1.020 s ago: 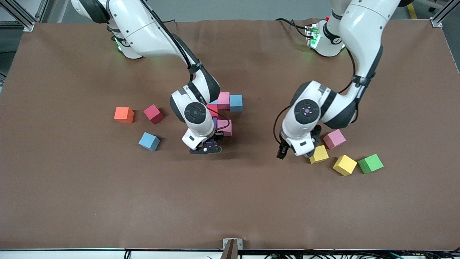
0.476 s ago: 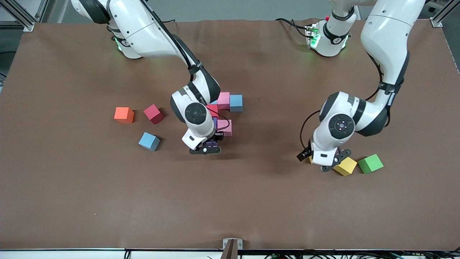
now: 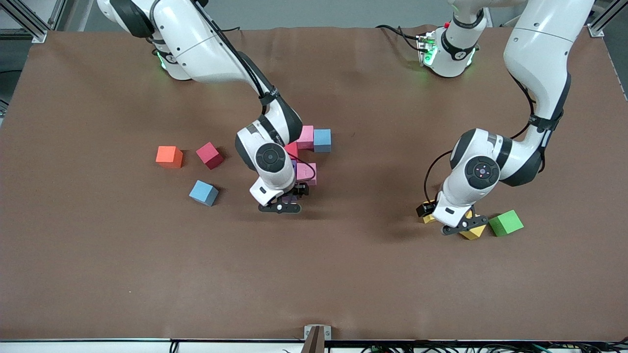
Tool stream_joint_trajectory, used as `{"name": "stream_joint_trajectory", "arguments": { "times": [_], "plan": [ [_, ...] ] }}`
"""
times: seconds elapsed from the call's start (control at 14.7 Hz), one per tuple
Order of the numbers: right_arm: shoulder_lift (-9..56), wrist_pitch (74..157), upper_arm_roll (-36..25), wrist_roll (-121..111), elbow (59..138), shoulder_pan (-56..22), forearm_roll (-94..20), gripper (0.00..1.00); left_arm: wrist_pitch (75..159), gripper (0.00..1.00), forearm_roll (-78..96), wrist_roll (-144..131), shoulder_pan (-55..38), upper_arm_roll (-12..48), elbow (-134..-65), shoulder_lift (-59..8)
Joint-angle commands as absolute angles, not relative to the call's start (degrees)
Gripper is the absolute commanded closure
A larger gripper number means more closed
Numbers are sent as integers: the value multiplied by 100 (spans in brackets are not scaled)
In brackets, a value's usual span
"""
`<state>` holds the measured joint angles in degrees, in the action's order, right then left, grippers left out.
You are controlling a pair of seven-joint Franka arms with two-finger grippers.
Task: Arrange 11 blocks into digit 3
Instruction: 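Grasp a yellow cube with the left gripper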
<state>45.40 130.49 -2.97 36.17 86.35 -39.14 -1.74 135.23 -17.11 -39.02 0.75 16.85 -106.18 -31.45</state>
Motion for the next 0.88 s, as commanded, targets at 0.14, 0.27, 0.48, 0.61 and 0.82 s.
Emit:
{"name": "stream_joint_trajectory", "arguments": {
  "times": [0.14, 0.27, 0.48, 0.61, 0.82],
  "plan": [
    [4553, 12947, -299, 3366, 8525, -3858, 26, 0, 13957, 0, -2030, -3841, 264, 1723, -11109, -2971],
    [4544, 12929, -299, 3366, 8525, -3858, 26, 0, 13983, 0, -2039, -3841, 272, 1723, -11144, -2979],
    [4535, 12920, -299, 3366, 8525, -3893, 9, 0, 14123, 0, -2039, -3884, 272, 1723, -11136, -3041],
    [4526, 12920, -299, 3375, 8525, -3937, -17, 0, 14308, 0, -2039, -3981, 272, 1723, -11136, -3120],
    [4526, 12894, -281, 3393, 8525, -3955, -18, 0, 14379, 12, -2039, -4052, 264, 1723, -11136, -3164]
  ]
}}
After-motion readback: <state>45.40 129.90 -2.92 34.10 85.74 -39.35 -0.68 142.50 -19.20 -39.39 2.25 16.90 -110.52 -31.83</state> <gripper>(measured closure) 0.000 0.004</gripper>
